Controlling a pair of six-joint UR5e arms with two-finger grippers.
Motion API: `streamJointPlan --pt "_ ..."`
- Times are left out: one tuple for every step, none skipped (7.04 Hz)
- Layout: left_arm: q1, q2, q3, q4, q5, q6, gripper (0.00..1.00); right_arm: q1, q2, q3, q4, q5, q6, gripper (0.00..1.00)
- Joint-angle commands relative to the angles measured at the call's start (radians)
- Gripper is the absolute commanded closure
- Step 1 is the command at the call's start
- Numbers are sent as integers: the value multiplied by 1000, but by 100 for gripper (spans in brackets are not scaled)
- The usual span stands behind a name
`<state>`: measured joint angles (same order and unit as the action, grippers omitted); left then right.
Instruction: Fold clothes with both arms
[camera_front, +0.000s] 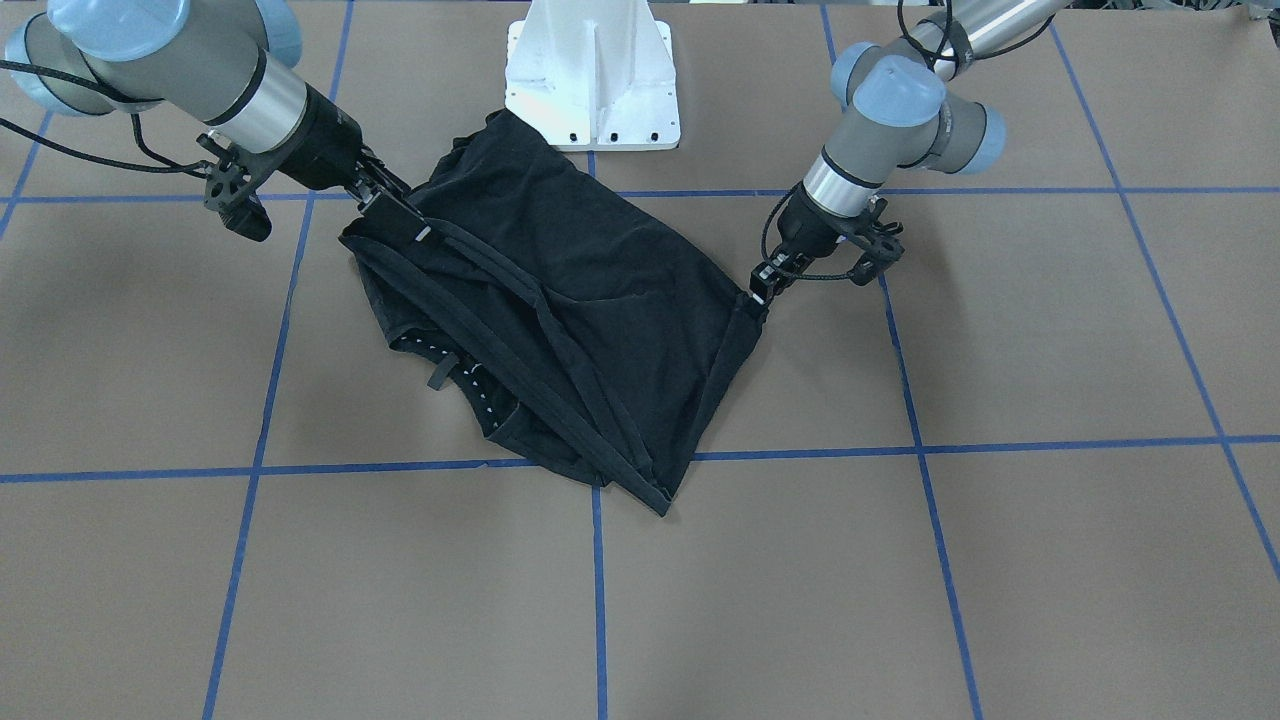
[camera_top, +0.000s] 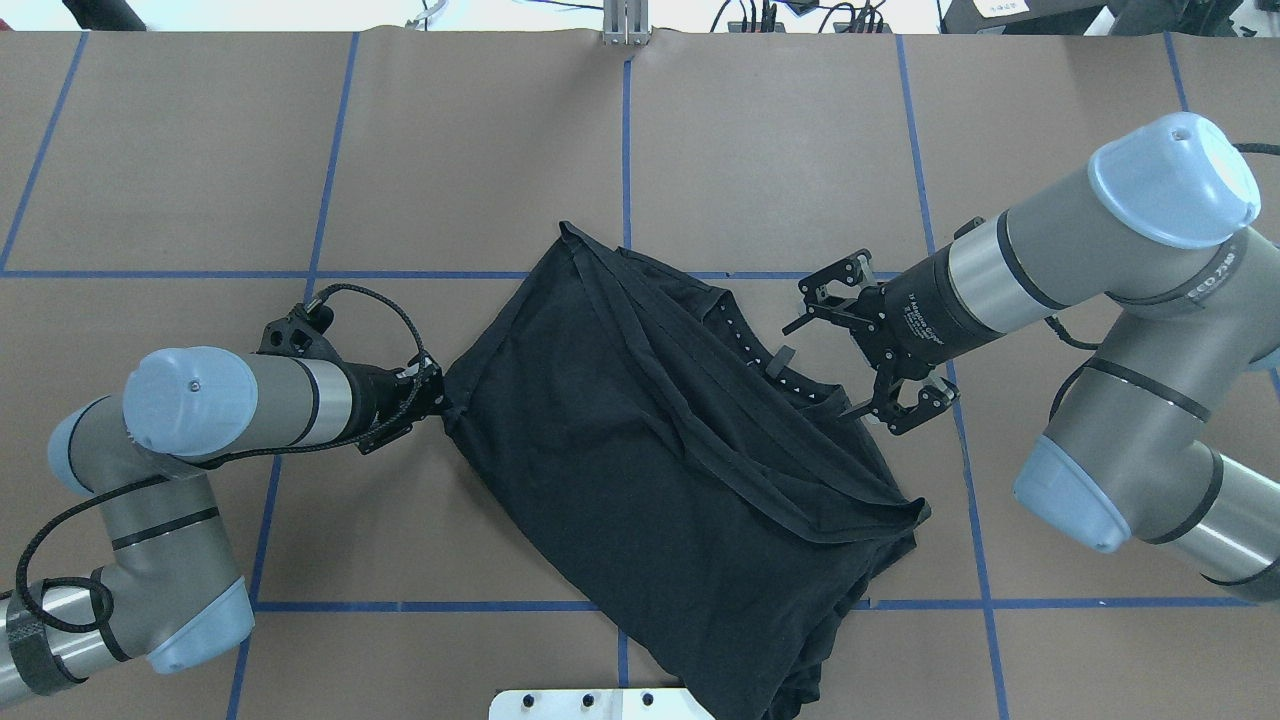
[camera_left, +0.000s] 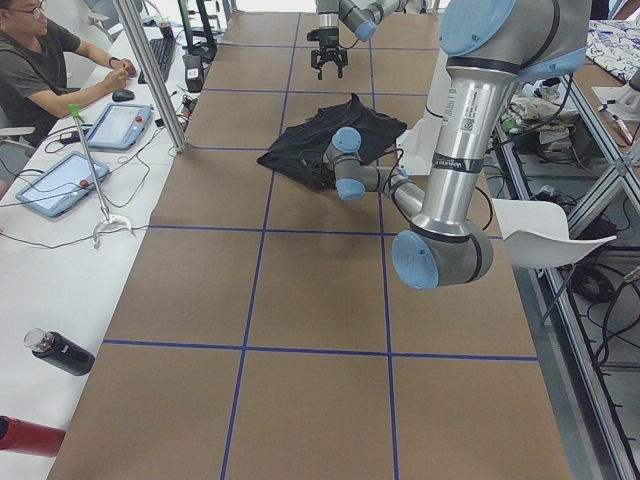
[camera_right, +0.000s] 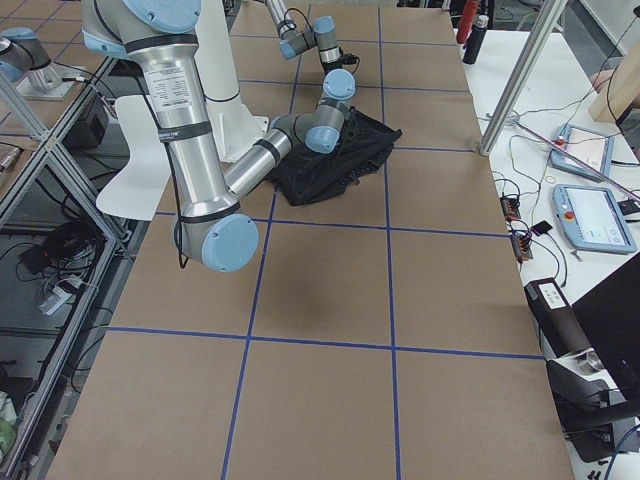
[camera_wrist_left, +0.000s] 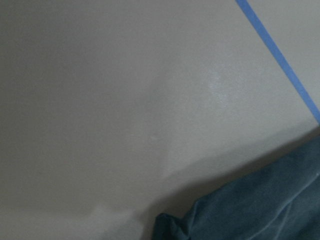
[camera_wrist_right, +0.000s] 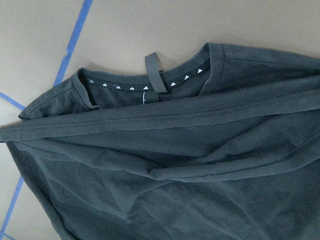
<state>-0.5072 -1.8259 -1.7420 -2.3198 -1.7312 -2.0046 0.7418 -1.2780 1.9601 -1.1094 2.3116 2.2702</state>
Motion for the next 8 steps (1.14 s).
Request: streamJointPlan --pt "-118 -66 54 -13 -1 238 100 8 -1 -1 -1 0 0 0" --pt "-188 -210 197 -15 -4 306 100 10 -1 -1 -1 -1 0 0" --pt "-236 -296 323 -85 -4 338 100 17 -1 -1 0 -1 -1 0" --pt "-273 -359 440 -172 -4 392 100 27 -1 -1 0 -1 -1 0" --pt "-292 -483 613 -205 -2 436 100 31 0 -1 2 -3 -1 0" --pt "-301 -562 771 -295 1 440 79 31 0 -1 2 -11 -8 0" --pt "-312 -563 782 -311 1 486 1 31 17 -3 5 -43 -43 0" --pt "-329 -547 726 -305 -10 491 0 16 28 0 2 -125 -55 0"
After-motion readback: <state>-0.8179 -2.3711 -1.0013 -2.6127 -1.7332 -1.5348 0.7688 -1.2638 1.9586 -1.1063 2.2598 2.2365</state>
